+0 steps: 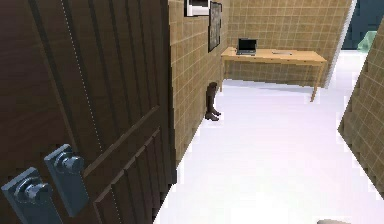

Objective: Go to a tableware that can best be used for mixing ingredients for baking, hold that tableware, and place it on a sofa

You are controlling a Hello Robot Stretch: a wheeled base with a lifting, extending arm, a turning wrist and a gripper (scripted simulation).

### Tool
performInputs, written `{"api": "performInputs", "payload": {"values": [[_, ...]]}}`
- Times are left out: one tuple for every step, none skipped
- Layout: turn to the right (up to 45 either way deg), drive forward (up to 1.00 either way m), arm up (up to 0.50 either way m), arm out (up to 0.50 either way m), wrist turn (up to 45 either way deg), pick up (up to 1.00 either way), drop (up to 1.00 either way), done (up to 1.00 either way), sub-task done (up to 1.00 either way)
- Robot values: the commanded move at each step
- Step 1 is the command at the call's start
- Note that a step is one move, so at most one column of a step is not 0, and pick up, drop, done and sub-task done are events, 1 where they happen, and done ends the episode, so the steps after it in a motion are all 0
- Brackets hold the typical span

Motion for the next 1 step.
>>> {"api": "performInputs", "payload": {"values": [[0.0, 0.00, 0.10, 0.00, 0.0, 0.00, 0.00, 0.00, 0.00]]}}
